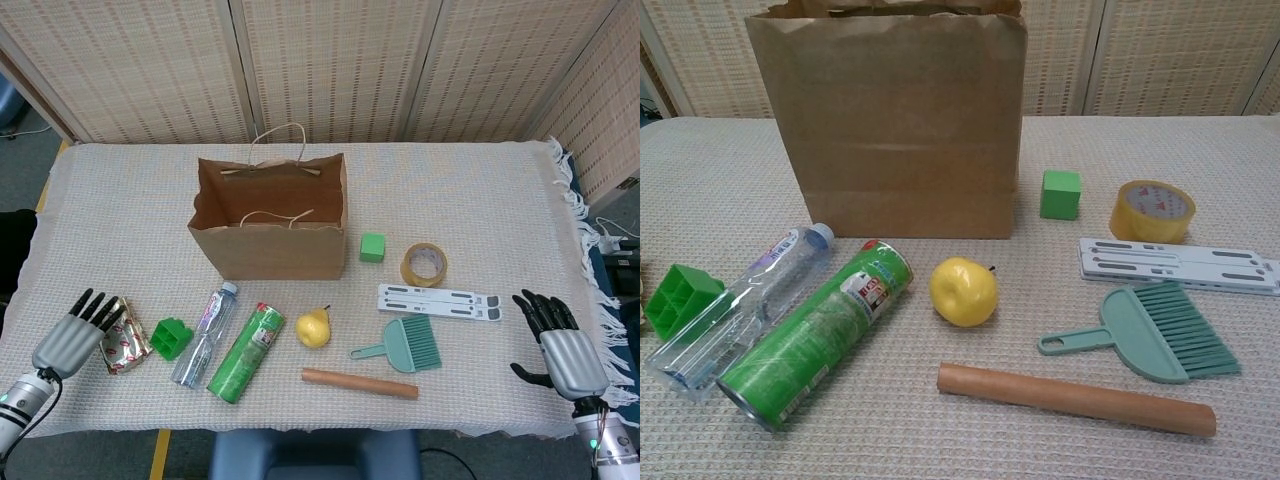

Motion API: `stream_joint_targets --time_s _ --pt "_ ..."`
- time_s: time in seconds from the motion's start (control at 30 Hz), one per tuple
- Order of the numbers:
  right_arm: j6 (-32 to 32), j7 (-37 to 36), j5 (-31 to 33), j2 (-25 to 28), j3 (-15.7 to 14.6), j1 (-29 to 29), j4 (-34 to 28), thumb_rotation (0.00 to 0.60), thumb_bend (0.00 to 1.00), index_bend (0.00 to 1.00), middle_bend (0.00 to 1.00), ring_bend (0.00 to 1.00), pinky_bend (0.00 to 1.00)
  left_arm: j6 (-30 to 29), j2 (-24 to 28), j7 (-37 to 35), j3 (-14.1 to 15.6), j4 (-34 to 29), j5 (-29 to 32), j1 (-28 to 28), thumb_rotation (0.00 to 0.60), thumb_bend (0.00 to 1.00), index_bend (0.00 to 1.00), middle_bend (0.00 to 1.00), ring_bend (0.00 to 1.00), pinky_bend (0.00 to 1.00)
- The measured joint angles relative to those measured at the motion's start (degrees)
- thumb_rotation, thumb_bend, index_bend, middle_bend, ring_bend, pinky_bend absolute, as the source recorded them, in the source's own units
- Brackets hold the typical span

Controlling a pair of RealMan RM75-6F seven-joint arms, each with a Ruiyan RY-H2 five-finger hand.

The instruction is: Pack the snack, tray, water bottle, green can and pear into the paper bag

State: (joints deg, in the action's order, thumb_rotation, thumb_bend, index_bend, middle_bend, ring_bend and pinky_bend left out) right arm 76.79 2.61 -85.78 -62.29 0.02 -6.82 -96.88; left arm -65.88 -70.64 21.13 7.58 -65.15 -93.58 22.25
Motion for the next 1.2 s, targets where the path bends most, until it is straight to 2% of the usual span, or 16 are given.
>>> stream_joint_targets --time_s 0.23,0.6,0.83,1.2 --pt "-0.3 0.0 0.3 0.0 0.0 -0.2 -0.4 0.6 0.06 0.0 0.0 0.0 0.0 -1.1 -2.0 0.8 2.2 5.0 -6.4 1.9 0.6 0.34 0.0 0.0 0.0 0.03" --pt "-1.4 -0.7 0.9 0.4 -0.1 -0.4 -1.0 0.6 0.06 0.0 0.0 0.0 0.0 -2.9 -3.1 0.6 4.3 11.7 -11.4 3.1 0.6 0.34 0.0 0.0 0.0 0.03" --pt "-1.9 -1.2 1.1 0.7 -0.3 -0.5 -1.5 0.6 0.06 0.0 0.0 0.0 0.0 -3.2 -3.0 1.3 6.0 15.5 -15.7 5.9 0.6 0.34 0.0 0.0 0.0 0.03" --pt "-2.5 -1.0 1.8 0.8 -0.3 -0.7 -1.8 0.6 0.06 0.0 0.0 0.0 0.0 -3.5 -3.1 -1.5 7.4 19.1 -16.2 5.5 0.6 0.34 0.0 0.0 0.0 0.03"
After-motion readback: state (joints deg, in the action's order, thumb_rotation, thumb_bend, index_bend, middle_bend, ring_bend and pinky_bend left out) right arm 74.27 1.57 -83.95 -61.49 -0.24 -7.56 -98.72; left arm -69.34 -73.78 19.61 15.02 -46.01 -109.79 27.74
